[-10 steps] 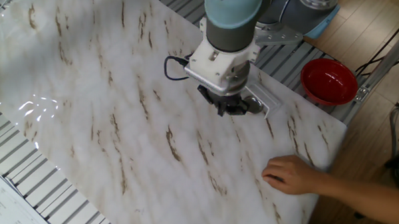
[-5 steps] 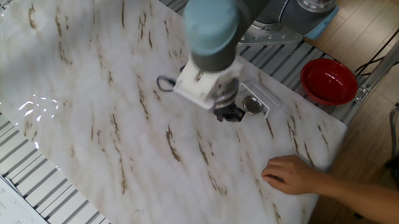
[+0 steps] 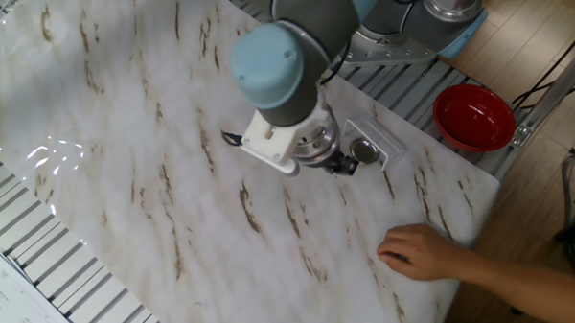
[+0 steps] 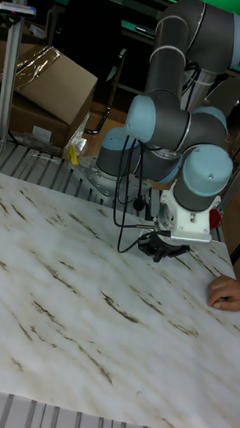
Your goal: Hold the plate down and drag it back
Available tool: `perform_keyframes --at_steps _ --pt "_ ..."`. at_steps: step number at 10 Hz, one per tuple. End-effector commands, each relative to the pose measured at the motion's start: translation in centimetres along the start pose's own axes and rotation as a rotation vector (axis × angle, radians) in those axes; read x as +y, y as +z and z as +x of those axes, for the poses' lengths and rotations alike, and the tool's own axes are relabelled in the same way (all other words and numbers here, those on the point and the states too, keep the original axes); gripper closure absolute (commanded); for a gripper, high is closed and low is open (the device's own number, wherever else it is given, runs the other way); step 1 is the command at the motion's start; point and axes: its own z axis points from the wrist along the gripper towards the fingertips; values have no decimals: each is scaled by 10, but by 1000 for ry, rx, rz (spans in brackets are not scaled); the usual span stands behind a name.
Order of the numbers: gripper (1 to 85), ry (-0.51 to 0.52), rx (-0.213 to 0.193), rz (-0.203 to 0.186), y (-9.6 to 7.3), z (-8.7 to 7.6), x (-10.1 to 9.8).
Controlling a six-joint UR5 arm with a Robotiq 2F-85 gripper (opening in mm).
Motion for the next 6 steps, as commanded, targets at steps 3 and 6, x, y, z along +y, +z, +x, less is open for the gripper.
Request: perform_keyframes --at_steps 3,6 --pt "843 -35 104 -89 19 30 13" --pt "843 -40 110 -127 28 34 22"
